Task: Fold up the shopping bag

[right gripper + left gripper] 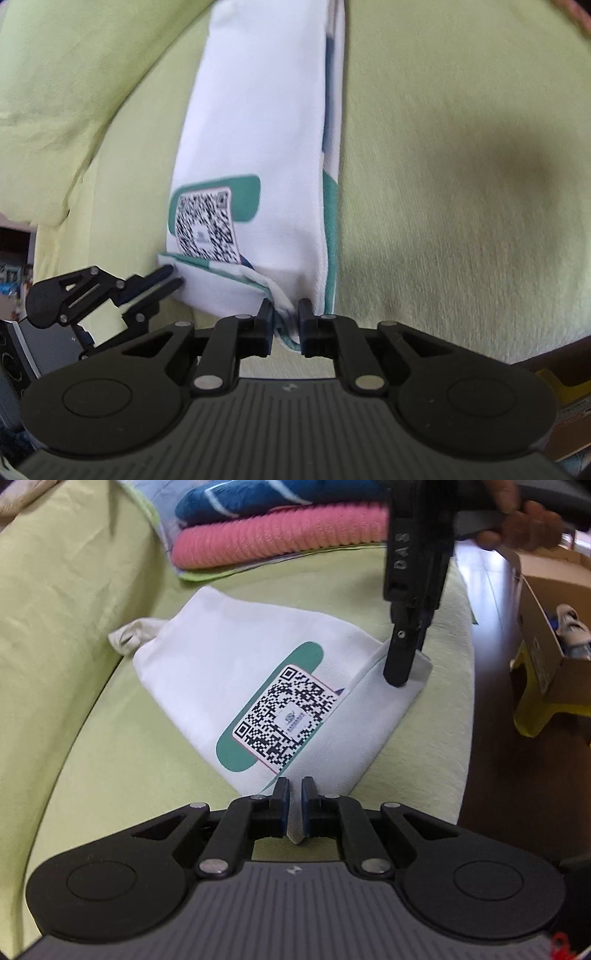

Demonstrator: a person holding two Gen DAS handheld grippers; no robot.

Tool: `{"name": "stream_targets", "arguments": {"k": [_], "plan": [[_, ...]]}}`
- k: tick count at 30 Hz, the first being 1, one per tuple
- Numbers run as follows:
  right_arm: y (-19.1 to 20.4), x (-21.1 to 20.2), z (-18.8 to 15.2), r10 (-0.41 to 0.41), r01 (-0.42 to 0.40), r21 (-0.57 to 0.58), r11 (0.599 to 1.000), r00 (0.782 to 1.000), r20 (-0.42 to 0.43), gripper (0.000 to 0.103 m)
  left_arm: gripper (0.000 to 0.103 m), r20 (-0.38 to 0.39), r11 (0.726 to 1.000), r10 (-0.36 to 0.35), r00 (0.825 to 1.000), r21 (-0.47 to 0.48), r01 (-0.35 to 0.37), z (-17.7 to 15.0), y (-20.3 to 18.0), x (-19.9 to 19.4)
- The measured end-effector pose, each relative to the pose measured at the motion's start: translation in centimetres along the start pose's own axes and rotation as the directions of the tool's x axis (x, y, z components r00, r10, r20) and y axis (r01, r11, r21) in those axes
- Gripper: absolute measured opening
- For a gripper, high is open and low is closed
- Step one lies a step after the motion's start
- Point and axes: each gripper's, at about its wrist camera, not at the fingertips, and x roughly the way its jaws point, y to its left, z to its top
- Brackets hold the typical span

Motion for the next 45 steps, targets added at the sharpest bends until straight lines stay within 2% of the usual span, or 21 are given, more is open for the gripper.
{"name": "stream_targets", "arguments": {"k": [1,2,3,5,7,8,10,13,14,15,16,18,25,28,30,32,34,35,38,42,45], "plan": [[0.4,-0.8,-0.8,-0.02,0.022,-0.024,0.999,0.997,0.069,0.02,0.006,-0.002,1.0,-0.002,1.0,-0.023,0.002,0.0,0.2,0.1],[1.2,-1.7,-2.0,-0.061,0.072,-0.066,0.995,0.984,0.167,0.024,0.006,-0.004,0.999,-0.003,1.0,-0.033,0.003,0.1,0.2,0.1],[2.0,-2.5,-3.3,-0.096,0.127,-0.103,0.987,0.959,0.266,0.039,0.005,-0.006,0.999,-0.002,1.0,-0.035,0.002,0.2,0.2,0.2],[4.1,-3.3,-6.4,-0.168,0.273,-0.188,0.943,0.882,0.441,0.04,0.003,-0.009,0.999,-0.001,1.0,-0.037,0.001,0.4,0.0,0.2],[6.3,-3.4,-9.9,-0.211,0.436,-0.266,0.859,0.777,0.593,0.035,0.003,-0.008,0.999,-0.006,1.0,-0.046,0.005,0.4,0.1,0.3],[7.2,-3.0,-11.5,-0.197,0.491,-0.326,0.808,0.746,0.636,0.03,0.003,-0.007,0.999,-0.009,1.0,-0.052,0.009,0.4,0.2,0.2],[8.6,-1.8,-14.3,-0.183,0.591,-0.423,0.687,0.703,0.687,0.012,0.003,-0.004,0.998,-0.015,1.0,-0.061,0.015,0.3,0.3,0.2],[8.6,1.2,-15.8,-0.213,0.703,-0.461,0.542,0.646,0.733,0.005,0.003,0.0,0.998,-0.016,1.0,-0.065,0.016,0.2,0.3,0.0],[8.2,2.2,-15.5,-0.24,0.732,-0.446,0.515,0.623,0.744,0.004,0.003,0.001,0.998,-0.015,1.0,-0.066,0.015,0.2,0.3,0.0],[7.6,2.8,-15.2,-0.248,0.745,-0.433,0.508,0.607,0.755,0.001,0.003,0.003,0.998,-0.014,1.0,-0.067,0.014,0.1,0.4,0.1],[7.0,3.0,-15.0,-0.247,0.751,-0.431,0.5,0.601,0.76,0.0,0.003,0.007,0.998,-0.012,1.0,-0.065,0.012,0.1,0.3,0.1],[6.1,3.6,-14.0,-0.252,0.748,-0.453,0.486,0.616,0.747,0.0,0.003,0.018,0.998,-0.007,1.0,-0.06,0.008,-0.1,0.4,0.3],[4.8,4.2,-12.5,-0.212,0.716,-0.484,0.503,0.645,0.734,0.0,0.003,0.054,0.999,0.021,0.998,-0.029,-0.02,-0.7,-0.1,0.3],[4.4,4.2,-12.5,-0.193,0.704,-0.488,0.516,0.651,0.735,0.0,0.003,0.06,0.999,0.044,0.997,0.001,-0.045,-0.7,-0.6,0.3],[4.4,4.3,-12.5,-0.192,0.703,-0.485,0.521,0.65,0.735,0.0,0.003,0.075,0.997,0.064,0.995,0.047,-0.068,-0.9,-1.2,0.1],[4.4,4.4,-12.5,-0.189,0.699,-0.479,0.531,0.648,0.738,0.0,0.009,0.113,0.975,0.115,0.987,0.175,-0.134,-1.6,-2.6,-0.5],[4.4,4.5,-12.6,-0.186,0.699,-0.475,0.535,0.645,0.741,0.001,0.02,0.16,0.928,0.158,0.974,0.313,-0.202,-2.6,-4.1,-1.3],[4.5,4.6,-12.7,-0.184,0.699,-0.474,0.536,0.644,0.742,0.002,0.031,0.185,0.896,0.168,0.968,0.38,-0.228,-3.3,-4.8,-1.7],[4.4,4.7,-12.6,-0.178,0.693,-0.475,0.542,0.648,0.741,0.002,0.046,0.244,0.784,0.179,0.953,0.551,-0.288,-5.4,-6.4,-2.5],[4.4,4.6,-12.3,-0.169,0.678,-0.477,0.559,0.657,0.735,0.002,0.049,0.257,0.602,0.23,0.939,0.72,-0.345,-7.2,-7.4,-0.9],[4.4,4.6,-12.3,-0.168,0.677,-0.482,0.557,0.66,0.732,0.002,0.047,0.281,0.477,0.258,0.924,0.795,-0.375,-8.2,-7.4,0.9]]}}
